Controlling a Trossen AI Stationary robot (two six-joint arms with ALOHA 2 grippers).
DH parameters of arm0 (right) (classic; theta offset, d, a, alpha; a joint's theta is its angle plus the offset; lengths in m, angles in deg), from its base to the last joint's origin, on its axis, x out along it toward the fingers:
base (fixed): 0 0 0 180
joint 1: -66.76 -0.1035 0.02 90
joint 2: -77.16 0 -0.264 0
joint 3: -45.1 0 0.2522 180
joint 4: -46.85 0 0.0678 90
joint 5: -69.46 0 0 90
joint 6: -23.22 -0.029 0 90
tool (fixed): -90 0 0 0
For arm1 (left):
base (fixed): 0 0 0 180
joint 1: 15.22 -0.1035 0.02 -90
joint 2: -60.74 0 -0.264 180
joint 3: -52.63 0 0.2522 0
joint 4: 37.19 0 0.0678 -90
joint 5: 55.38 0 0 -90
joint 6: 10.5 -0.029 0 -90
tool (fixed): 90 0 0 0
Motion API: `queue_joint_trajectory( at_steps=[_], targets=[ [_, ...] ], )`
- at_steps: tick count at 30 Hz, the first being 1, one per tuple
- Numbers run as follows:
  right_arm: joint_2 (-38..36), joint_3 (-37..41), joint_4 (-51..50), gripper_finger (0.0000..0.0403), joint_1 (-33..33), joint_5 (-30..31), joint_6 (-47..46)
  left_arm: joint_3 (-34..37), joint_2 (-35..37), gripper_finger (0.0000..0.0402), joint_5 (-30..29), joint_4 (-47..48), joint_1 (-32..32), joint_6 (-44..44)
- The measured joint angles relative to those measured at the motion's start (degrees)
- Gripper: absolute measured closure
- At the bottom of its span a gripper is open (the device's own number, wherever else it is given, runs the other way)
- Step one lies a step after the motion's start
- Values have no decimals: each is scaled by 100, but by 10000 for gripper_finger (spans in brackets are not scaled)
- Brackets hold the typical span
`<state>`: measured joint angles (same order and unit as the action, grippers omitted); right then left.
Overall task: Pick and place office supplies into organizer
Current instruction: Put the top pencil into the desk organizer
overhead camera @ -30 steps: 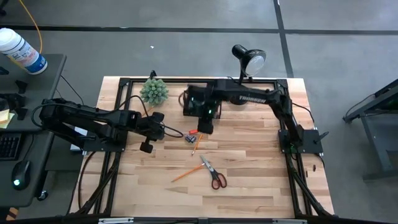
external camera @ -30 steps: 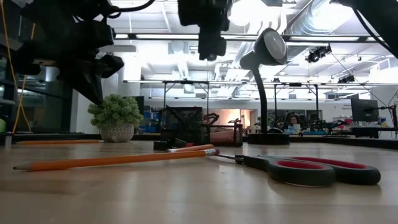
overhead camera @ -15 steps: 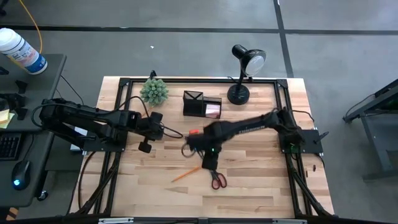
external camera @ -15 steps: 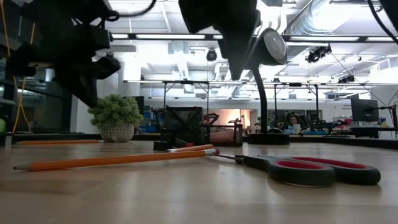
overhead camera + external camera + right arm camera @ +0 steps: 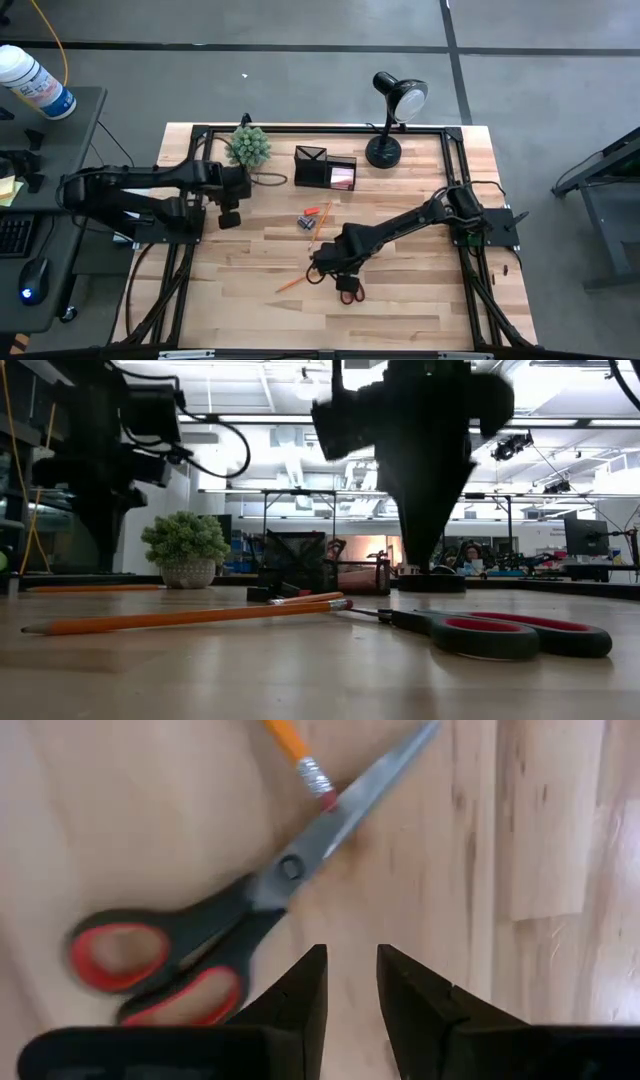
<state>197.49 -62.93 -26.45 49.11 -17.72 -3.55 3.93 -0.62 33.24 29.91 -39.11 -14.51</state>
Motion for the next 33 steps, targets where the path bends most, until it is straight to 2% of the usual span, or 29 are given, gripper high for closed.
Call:
queue_joint_trajectory(
  at_steps=[4, 7, 13, 20, 26, 33],
  targets=[
    [0, 424, 432, 320, 11, 244, 159, 0, 59, 401, 200, 69, -473, 166],
    [2, 795, 849, 320, 64, 514, 328, 0, 174, 401, 325, -235, -657, 303],
    [-48, 1456, 2013, 320, 283, 442, 152, -2, 531, 401, 257, -710, -723, 623],
    [-24, 1633, 2920, 320, 367, 639, -166, -2, 557, 398, 27, 335, -725, 1097],
    [-22, 1631, 3463, 320, 378, 718, -72, -2, 557, 343, -477, 1008, -725, 1383],
    [-17, 1631, 3493, 320, 385, 713, -24, -2, 548, 259, -592, 787, -728, 1149]
  ],
)
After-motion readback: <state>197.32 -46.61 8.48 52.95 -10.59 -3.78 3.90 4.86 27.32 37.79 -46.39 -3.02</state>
